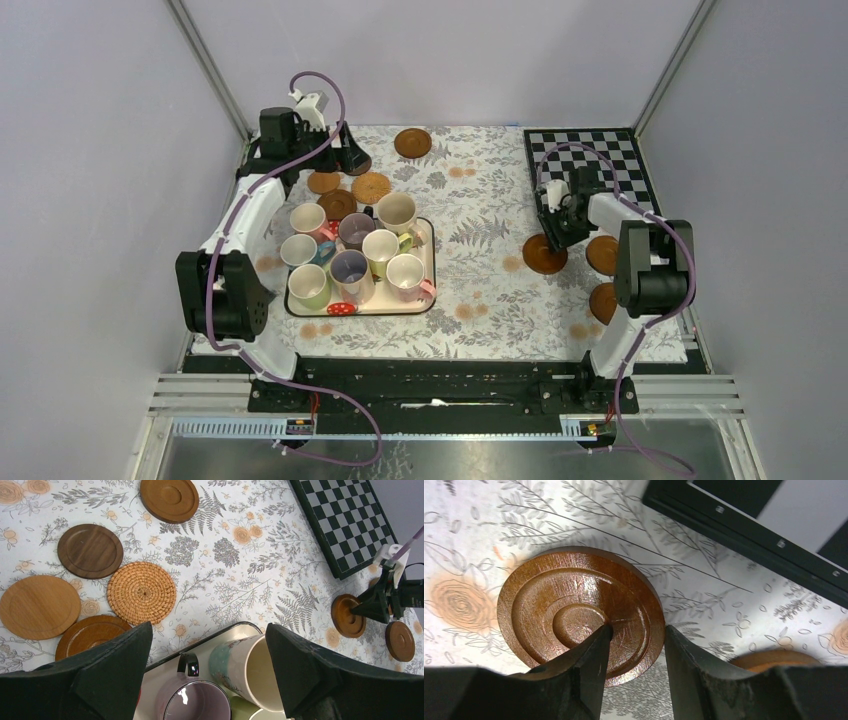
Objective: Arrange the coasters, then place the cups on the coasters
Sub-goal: Move the coaster to the center of the board.
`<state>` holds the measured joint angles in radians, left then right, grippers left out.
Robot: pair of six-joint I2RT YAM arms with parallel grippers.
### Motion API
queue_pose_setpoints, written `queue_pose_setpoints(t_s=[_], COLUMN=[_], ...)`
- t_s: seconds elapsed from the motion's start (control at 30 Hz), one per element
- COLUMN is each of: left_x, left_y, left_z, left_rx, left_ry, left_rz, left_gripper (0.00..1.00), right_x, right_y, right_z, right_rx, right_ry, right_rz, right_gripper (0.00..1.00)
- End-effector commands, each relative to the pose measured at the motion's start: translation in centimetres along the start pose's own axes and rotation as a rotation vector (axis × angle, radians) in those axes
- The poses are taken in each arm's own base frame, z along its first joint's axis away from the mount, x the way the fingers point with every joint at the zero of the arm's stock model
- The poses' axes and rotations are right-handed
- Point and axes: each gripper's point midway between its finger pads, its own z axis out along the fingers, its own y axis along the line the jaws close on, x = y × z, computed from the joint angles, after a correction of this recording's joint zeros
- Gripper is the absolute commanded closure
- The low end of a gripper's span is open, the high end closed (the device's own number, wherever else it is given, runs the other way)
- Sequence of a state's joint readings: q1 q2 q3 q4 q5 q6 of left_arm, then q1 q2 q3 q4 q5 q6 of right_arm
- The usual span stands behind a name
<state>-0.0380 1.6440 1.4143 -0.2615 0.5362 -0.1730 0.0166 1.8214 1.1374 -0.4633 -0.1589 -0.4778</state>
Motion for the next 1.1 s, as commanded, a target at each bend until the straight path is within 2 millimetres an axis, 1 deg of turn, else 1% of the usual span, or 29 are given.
queue_pose_setpoints(t_s=[0.0,0.13,0.23,0.3,0.47,0.57,0.67,0.73,0.83,0.93,0.97,1.03,1.07], left_x=[-2.4,-2.3,-2.2,-2.2,-2.3,-2.5,-3.0,-3.3,-3.8,-3.9,-3.4,-3.3,-3.8], left_y=[-1.5,-1.4,-1.2,-1.2,-1.1,-1.1,-0.8,-0.4,1.0,2.0,2.6,3.0,3.0], left_z=[-1.6,-1.7,-1.7,-1.6,-1.3,-1.0,-0.3,0.4,2.3,4.8,6.1,7.9,8.7], left_rx=[0.03,0.02,0.015,0.014,0.014,0.016,0.007,-0.01,-0.065,-0.092,-0.095,-0.093,-0.09], left_ry=[-0.075,-0.07,-0.067,-0.066,-0.061,-0.062,-0.064,-0.062,-0.053,-0.021,0.003,0.012,0.005], left_rz=[0.076,0.083,0.085,0.087,0.085,0.087,0.095,0.107,0.135,0.14,0.128,0.118,0.122], left_gripper=[0.08,0.08,0.08,0.08,0.08,0.08,0.08,0.07,0.07,0.07,0.08,0.08,0.08], right_x=[1.7,2.0,1.9,1.7,-0.6,-2.8,-5.0,-6.2,-7.3,-7.8,-7.9,-7.9,-7.9], right_y=[-1.6,-2.6,-2.8,-2.7,-2.5,-2.4,-2.3,-2.2,-2.0,-1.7,-1.6,-1.4,-1.3], right_z=[-1.0,-1.3,-1.6,-1.9,-3.6,-5.1,-6.5,-7.3,-7.9,-7.9,-7.9,-8.0,-8.0], right_rx=[0.031,0.047,0.048,0.04,0.03,0.013,0.001,-0.012,-0.031,-0.048,-0.052,-0.059,-0.061], right_ry=[0.033,0.034,0.031,0.023,-0.056,-0.122,-0.188,-0.225,-0.258,-0.268,-0.272,-0.279,-0.284], right_rz=[-0.008,0.004,0.004,0.003,0.008,0.02,0.03,0.04,0.055,0.065,0.067,0.074,0.076], right_gripper=[0.51,0.5,0.5,0.46,0.36,0.31,0.31,0.3,0.29,0.29,0.29,0.28,0.28])
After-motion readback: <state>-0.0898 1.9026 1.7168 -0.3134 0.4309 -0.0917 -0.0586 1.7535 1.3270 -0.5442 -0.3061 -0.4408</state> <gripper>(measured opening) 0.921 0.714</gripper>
